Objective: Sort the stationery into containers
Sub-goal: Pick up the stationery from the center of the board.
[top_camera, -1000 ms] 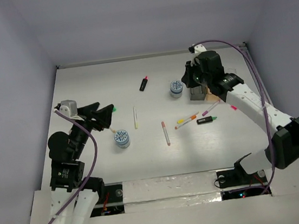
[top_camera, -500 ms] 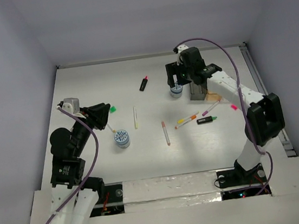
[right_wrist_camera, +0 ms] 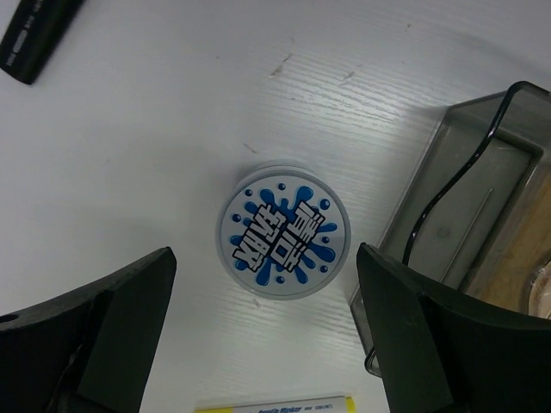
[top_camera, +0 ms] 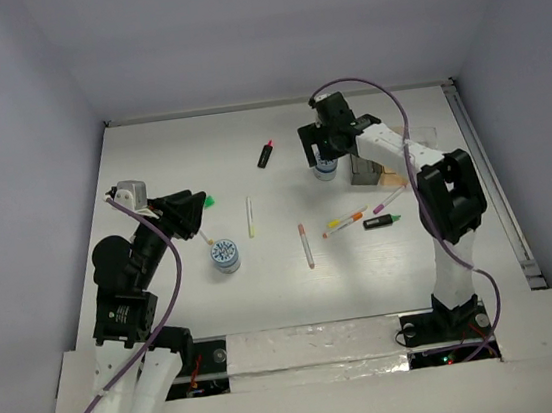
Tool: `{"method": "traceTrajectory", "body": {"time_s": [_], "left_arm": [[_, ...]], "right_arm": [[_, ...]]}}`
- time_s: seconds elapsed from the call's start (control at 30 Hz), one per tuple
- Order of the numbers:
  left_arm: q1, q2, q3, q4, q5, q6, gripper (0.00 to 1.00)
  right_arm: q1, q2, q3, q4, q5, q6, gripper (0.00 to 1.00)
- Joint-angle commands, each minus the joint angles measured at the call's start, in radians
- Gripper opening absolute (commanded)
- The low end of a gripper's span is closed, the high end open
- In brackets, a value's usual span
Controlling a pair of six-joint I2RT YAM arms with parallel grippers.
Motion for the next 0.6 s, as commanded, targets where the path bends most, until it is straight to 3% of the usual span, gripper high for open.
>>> {"method": "traceTrajectory", "body": {"time_s": [0.0, 0.17, 0.27, 0.43, 0.5, 0.57], "left_arm": [[0.003, 0.002, 0.046, 0.033, 0.006, 0.0, 0.36], [0.003, 0.002, 0.044, 0.034, 0.006, 0.0, 0.37], [0.003, 0.002, 0.044, 0.034, 0.008, 0.0, 0.37], [0.013, 0.002, 0.046, 0.034, 0.005, -0.001, 0.38], [0.013, 0.0, 0.044, 0.033, 0.003, -0.003, 0.38], [0.013, -0.003, 0.044, 0.034, 0.003, -0.001, 0.38]], "right_arm": [[0.008, 0.026, 0.06, 0.001, 0.059, -0.015, 0.92], [0.008, 0.06, 0.074, 0.013, 0.035, -0.007, 0.92], [0.008, 0.081, 0.086, 0.011, 0.032, 0.002, 0.86], [0.008, 0.081, 0.089, 0.021, 0.039, 0.016, 0.72], [0.008, 0.063, 0.081, 0.028, 0.044, 0.02, 0.57], [0.008, 0.046, 0.069, 0.047, 0.051, 0.022, 0.55]]}}
